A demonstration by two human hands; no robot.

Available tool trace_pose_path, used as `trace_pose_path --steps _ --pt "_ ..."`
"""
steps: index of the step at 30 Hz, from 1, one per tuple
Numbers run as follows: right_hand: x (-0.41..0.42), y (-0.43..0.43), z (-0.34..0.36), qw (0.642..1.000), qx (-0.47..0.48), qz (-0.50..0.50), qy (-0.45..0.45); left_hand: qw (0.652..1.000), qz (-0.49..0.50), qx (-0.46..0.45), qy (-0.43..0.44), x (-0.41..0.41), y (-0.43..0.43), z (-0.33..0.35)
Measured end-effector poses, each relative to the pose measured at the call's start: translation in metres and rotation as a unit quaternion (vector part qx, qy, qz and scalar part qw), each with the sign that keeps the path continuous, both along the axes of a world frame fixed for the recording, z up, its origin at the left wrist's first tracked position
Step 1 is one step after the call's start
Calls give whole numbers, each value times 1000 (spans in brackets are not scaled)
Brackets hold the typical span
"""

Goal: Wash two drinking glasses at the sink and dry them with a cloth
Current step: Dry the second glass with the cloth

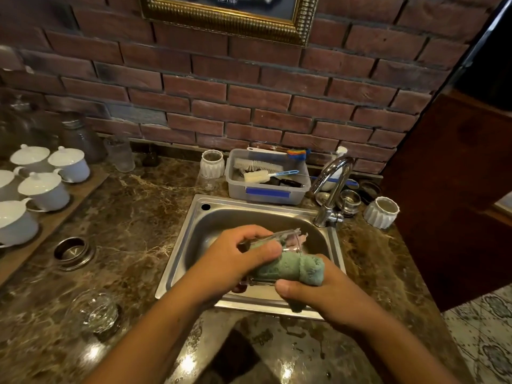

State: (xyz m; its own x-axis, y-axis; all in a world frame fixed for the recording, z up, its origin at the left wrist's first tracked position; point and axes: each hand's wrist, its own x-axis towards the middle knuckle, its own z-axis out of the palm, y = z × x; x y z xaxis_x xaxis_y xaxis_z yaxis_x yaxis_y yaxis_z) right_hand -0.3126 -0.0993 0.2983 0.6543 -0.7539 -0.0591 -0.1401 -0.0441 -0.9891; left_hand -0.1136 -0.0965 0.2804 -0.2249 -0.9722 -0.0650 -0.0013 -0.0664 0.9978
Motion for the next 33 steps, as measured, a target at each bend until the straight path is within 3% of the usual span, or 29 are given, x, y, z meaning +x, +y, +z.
trace_pose_path --steps 4,8,10,13,16,18,20,22,25,27,28,29,31,33 --pt "2 5 -9 988 116 -72 -76 990 -28 -78 -116 5 -4 2" --pt "8 11 -11 987 47 -133 -72 992 47 -94 -65 -6 -2 -2" --pt "7 14 -8 991 -26 -122 -53 995 90 -49 -17 -15 1 -3" --pt "6 17 0 983 -152 -99 -9 992 75 66 78 -26 3 -1" --pt "3 17 3 932 -336 -92 95 960 74 200 179 -30 1 9" --pt "3 17 2 893 -410 -68 170 939 81 267 203 -29 -1 13" --pt "1 17 -1 865 -453 -29 212 913 99 328 221 -32 -1 13" --pt "2 16 0 885 -411 -26 218 902 156 338 220 -37 0 11" --pt "7 15 0 939 -297 -76 158 925 250 215 190 -44 -2 8" --pt "14 16 2 977 -169 -124 49 957 274 29 95 -45 0 7" --pt "17 16 2 985 -82 -152 -19 955 282 -89 21 -44 1 6" --pt "20 17 2 981 21 -173 -90 935 281 -207 -55 -40 2 3" --pt "22 18 -1 929 217 -188 -236 871 247 -386 -178 -34 0 -1" --pt "23 19 -4 887 291 -186 -307 838 203 -455 -222 -29 -4 -4"
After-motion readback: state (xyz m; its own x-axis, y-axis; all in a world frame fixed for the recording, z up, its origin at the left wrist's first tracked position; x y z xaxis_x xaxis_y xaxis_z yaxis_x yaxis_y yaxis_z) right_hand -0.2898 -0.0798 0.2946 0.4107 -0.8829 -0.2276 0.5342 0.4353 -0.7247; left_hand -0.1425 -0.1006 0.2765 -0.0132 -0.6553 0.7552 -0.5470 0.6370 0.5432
